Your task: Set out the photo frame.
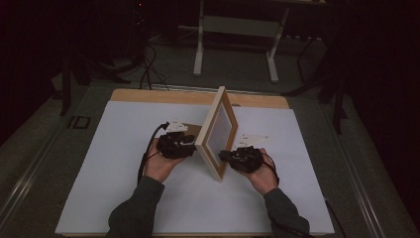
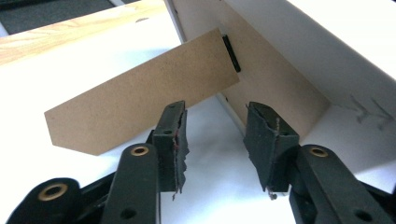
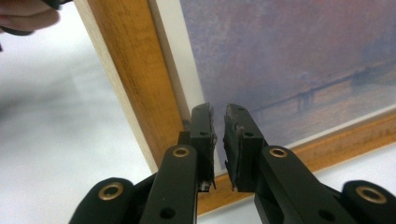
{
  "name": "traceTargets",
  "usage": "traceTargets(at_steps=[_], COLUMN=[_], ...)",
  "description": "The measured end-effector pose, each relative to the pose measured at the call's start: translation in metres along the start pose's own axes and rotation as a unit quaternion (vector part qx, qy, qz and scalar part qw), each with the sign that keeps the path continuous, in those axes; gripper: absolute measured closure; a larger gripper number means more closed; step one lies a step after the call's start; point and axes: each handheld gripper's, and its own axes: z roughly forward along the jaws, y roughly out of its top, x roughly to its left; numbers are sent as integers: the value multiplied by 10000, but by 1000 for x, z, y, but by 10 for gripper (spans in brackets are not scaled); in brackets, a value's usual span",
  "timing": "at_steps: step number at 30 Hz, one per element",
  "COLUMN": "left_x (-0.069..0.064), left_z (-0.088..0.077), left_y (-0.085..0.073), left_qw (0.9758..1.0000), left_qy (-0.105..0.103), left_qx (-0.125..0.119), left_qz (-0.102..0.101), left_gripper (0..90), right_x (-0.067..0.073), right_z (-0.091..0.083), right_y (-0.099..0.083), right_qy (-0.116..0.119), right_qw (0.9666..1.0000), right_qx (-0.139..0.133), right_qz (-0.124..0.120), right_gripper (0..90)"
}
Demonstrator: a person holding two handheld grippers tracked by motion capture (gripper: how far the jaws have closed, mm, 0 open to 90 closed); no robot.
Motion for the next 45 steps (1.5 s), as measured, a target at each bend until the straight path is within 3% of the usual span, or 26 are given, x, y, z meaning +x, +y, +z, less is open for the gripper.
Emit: traceTargets(at_steps=[4,13,16,23,32,39,45], left_x=[-2,-1,-1,-6,-18,-31,-41], left_z=[-6,-19,-22,-25,-23,-15,-7], left_y=[-4,-15,-20,-25,-21,-10,-1], left_qw=[10000,9999,9998,9996,9993,9989,9993], left_qy=[83,25,-198,-257,-356,-427,-303], left_qx=[44,97,47,137,39,-46,-168], left_qz=[22,-68,-89,47,124,210,173], left_gripper=[539,512,483,444,338,338,336], right_x=[-3,-6,-6,-8,-11,-13,-14], right_z=[-2,-4,-4,-6,-3,-1,-2], right_y=[-1,-4,-4,-6,-9,-12,-14], right_qy=[-31,-63,-82,-106,-161,-247,-262], right_qw=[10000,10000,9999,9999,9997,9993,9992], right_qx=[31,71,71,98,137,163,164], right_qz=[9,29,37,68,151,230,257], right_gripper=[808,797,790,774,732,704,701])
